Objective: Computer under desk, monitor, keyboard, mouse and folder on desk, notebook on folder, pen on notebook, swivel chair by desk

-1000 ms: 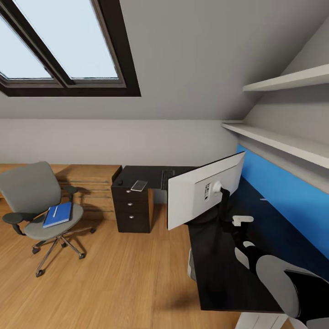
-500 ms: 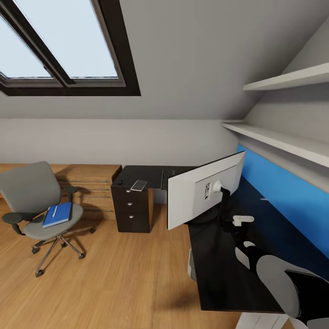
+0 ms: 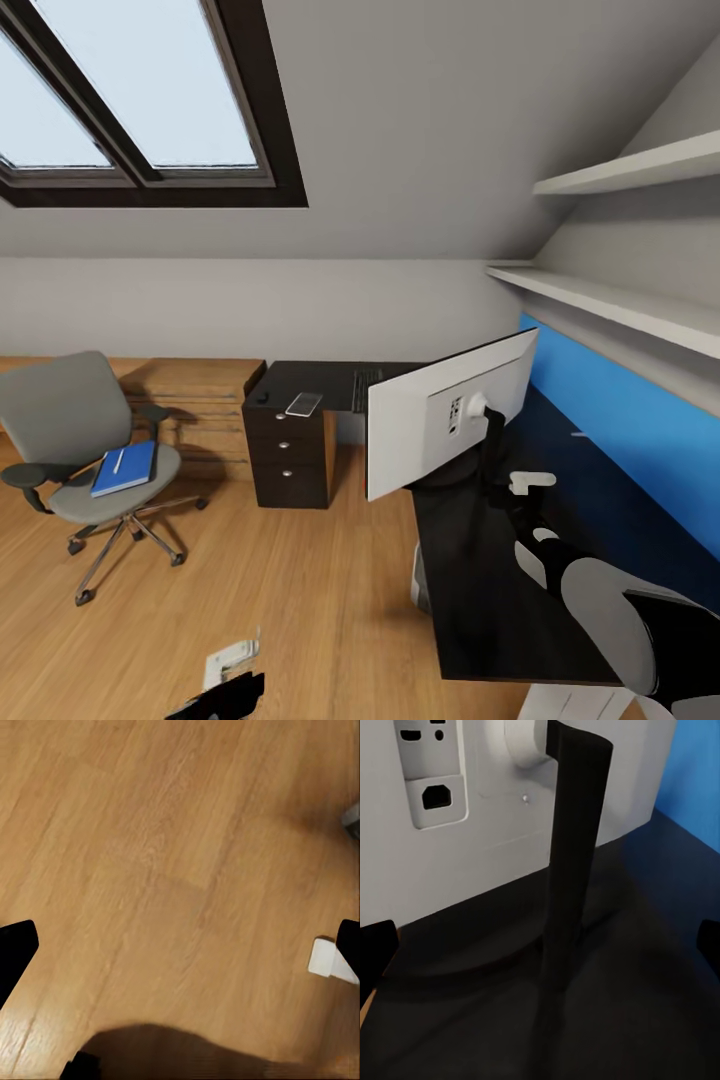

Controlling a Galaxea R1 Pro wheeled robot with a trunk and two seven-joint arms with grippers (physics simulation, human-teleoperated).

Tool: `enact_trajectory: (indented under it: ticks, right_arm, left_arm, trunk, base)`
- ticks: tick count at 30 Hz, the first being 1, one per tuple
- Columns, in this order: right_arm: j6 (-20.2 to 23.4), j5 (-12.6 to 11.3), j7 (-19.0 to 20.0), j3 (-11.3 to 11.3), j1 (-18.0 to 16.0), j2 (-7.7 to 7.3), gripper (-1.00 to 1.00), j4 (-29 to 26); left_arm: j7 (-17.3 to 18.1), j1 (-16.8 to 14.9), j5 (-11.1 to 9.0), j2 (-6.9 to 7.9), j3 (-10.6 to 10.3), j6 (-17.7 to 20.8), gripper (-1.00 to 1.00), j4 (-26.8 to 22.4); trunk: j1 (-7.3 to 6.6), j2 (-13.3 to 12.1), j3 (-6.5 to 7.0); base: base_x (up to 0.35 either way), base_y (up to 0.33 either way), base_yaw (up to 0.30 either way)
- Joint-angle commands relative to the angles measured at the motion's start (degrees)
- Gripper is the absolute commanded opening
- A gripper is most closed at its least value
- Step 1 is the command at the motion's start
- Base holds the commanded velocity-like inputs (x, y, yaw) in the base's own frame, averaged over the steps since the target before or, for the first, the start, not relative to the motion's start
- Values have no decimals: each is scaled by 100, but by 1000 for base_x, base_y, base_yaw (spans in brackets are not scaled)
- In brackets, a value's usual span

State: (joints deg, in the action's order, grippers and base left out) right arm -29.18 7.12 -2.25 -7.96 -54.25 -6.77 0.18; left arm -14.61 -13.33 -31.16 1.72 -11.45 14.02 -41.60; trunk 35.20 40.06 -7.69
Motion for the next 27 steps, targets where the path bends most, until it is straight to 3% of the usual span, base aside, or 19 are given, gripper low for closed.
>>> enact_trajectory:
  ticks: [1, 4, 7, 11, 17, 22, 27]
  right_arm:
    - [-16, 61, -21, -39, -7, 0, 100, 10]
    - [-11, 51, -20, -39, -7, 0, 100, 20]
    - [-11, 46, -21, -39, -7, 5, 100, 23]
    - [-14, 39, -21, -45, -7, 2, 100, 25]
    - [-44, 47, -21, -40, 7, 14, 100, 25]
    - [118, -99, -113, -94, 170, 175, 100, -135]
    - [82, 73, -39, -79, 186, 282, 100, -177]
  left_arm:
    - [-59, -3, -62, 30, -19, 218, 100, -206]
    - [-65, -3, -99, 92, 154, 773, 100, -777]
    - [-67, -3, -119, 99, 289, 892, 100, -720]
    - [-50, 1, -110, 102, 352, 804, 100, -436]
    - [-45, 2, -121, 98, 376, 595, 100, -270]
    - [-70, -132, -53, -27, 385, 434, 100, -109]
    - [-90, -49, -63, 2, 402, 404, 100, -198]
  trunk:
    - [24, 50, -29]
    - [90, 170, -83]
    - [156, 291, -137]
    - [244, 451, -208]
    - [244, 451, -208]
    - [244, 451, -208]
    - [244, 451, -208]
  base:
    - [0, 0, 0]
    - [0, 0, 0]
    - [0, 0, 0]
    - [0, 0, 0]
    - [0, 0, 0]
    - [0, 0, 0]
    - [0, 0, 0]
